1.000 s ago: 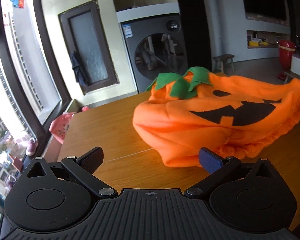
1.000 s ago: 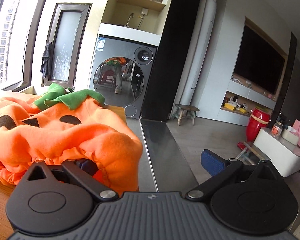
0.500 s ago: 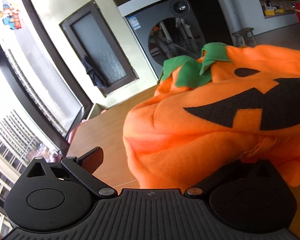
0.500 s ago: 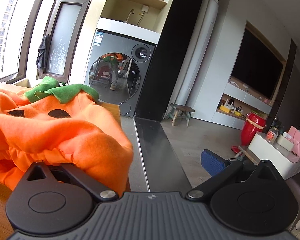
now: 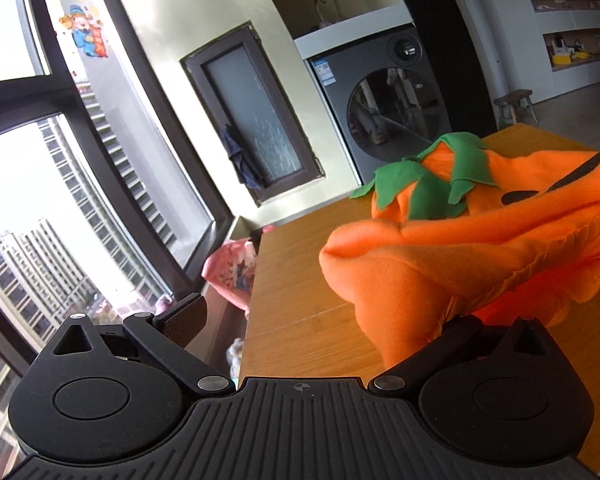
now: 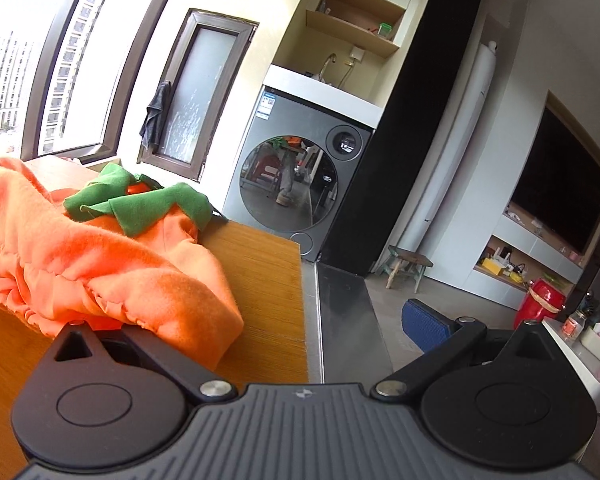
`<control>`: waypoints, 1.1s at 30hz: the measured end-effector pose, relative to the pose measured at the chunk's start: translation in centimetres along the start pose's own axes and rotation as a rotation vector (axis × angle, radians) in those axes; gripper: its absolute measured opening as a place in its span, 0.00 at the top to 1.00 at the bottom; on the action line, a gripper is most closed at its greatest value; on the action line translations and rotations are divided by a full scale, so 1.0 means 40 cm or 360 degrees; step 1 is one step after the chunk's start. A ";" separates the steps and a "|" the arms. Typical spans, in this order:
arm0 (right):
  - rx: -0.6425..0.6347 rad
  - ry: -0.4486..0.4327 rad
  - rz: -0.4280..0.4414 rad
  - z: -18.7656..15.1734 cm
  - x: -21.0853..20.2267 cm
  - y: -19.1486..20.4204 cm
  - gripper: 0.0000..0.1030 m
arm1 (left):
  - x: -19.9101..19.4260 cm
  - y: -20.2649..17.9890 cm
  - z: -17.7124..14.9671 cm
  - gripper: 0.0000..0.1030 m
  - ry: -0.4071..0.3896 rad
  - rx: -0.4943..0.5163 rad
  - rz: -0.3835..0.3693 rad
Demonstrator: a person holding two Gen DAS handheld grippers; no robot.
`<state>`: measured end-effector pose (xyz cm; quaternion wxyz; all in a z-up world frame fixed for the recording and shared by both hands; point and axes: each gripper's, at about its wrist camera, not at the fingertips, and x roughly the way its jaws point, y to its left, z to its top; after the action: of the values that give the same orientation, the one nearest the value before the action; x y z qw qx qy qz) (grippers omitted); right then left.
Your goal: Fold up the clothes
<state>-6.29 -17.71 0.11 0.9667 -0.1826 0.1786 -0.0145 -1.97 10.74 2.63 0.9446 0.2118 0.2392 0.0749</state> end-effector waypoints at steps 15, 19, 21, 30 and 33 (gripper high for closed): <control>-0.0249 0.0163 0.0729 -0.068 -0.155 0.042 0.00 | -0.074 0.035 -0.138 0.00 0.0094 -0.0291 -0.1324; -0.0075 -0.0076 0.0969 -0.016 -0.223 -0.024 0.00 | -0.121 0.059 -0.106 0.00 -0.0132 -0.0374 -0.1380; 0.0044 -0.0210 0.1085 0.037 -0.240 -0.051 0.00 | -0.102 0.057 -0.048 0.00 -0.0167 -0.0387 -0.1327; 0.0720 0.0344 0.1312 0.192 0.076 0.082 0.00 | 0.146 0.006 0.122 0.00 0.0098 -0.0636 -0.1119; 0.0632 0.0492 0.1261 0.158 0.169 0.162 0.00 | 0.256 -0.014 0.088 0.00 0.0313 -0.0741 -0.1245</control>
<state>2.00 -10.08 0.99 0.8761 0.0925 0.3703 0.2947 8.71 11.44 0.87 0.8971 -0.1201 0.3664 -0.2155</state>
